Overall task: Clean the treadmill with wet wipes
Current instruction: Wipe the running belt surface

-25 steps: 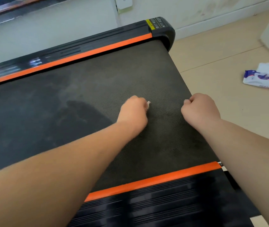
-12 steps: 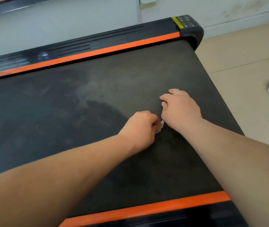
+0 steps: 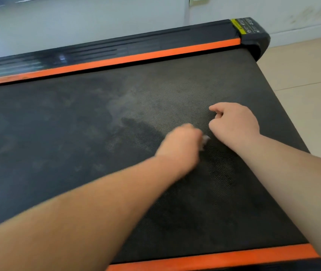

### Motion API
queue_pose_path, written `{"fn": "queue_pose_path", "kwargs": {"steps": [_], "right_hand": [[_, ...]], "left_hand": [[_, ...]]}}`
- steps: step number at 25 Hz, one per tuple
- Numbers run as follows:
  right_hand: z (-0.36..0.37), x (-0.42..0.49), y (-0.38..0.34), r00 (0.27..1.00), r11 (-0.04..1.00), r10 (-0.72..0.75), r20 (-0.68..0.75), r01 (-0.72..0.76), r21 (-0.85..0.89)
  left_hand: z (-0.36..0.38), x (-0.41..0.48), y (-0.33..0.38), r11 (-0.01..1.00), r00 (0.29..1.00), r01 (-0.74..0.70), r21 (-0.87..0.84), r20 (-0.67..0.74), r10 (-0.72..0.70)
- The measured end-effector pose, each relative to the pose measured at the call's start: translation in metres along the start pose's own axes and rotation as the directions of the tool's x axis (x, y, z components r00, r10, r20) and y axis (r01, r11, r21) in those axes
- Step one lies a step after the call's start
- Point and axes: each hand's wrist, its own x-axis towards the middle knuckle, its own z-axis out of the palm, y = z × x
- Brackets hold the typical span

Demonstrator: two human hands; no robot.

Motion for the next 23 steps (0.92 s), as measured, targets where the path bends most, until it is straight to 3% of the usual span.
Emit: {"fn": "queue_pose_path", "kwargs": {"steps": [2,3,7,9,11,12,15,17,19,21,23], "right_hand": [[0.002,-0.006,0.001,1.0,0.999,-0.027,0.013,0.028,-0.046],[0.004,-0.009,0.0,0.998,0.996,-0.052,0.022,0.053,-0.076],[0.015,-0.01,-0.004,0.988,0.978,-0.144,0.063,0.151,-0.145],[0.02,-0.005,-0.01,0.985,0.977,-0.168,0.042,0.172,-0.129],[0.027,-0.001,-0.018,0.98,0.974,-0.197,0.015,0.197,-0.113],[0.03,0.001,-0.023,0.98,0.973,-0.199,0.016,0.2,-0.116],[0.042,0.008,-0.033,0.986,0.963,-0.169,0.002,0.165,-0.214],[0.045,0.009,-0.033,0.989,0.961,-0.149,-0.021,0.14,-0.24],[0.046,0.008,-0.028,0.988,0.96,-0.154,0.016,0.153,-0.234],[0.047,0.006,-0.027,0.983,0.957,-0.163,0.084,0.178,-0.227],[0.046,0.007,-0.03,0.981,0.965,-0.158,0.109,0.177,-0.193]], "left_hand": [[-0.012,0.005,-0.041,0.971,0.958,0.232,-0.063,-0.155,-0.239],[-0.012,0.001,-0.049,0.956,0.937,0.278,-0.093,-0.194,-0.291],[-0.015,-0.005,-0.038,0.997,0.998,0.009,-0.075,-0.061,-0.014],[-0.036,0.018,-0.073,0.989,0.982,0.135,-0.051,-0.128,-0.141],[-0.045,0.026,-0.106,0.951,0.919,0.298,-0.079,-0.244,-0.309],[-0.041,0.021,-0.103,0.954,0.922,0.292,-0.069,-0.245,-0.3],[-0.016,-0.009,-0.056,0.995,0.997,-0.05,-0.087,-0.069,0.044],[-0.023,-0.008,-0.065,0.986,0.991,-0.134,-0.102,-0.027,0.132],[-0.041,0.012,-0.104,0.998,0.991,0.036,-0.049,-0.13,-0.042],[-0.065,0.017,-0.149,0.937,0.91,0.349,-0.024,-0.232,-0.345],[-0.069,0.009,-0.162,0.864,0.829,0.488,-0.119,-0.245,-0.502]]}}
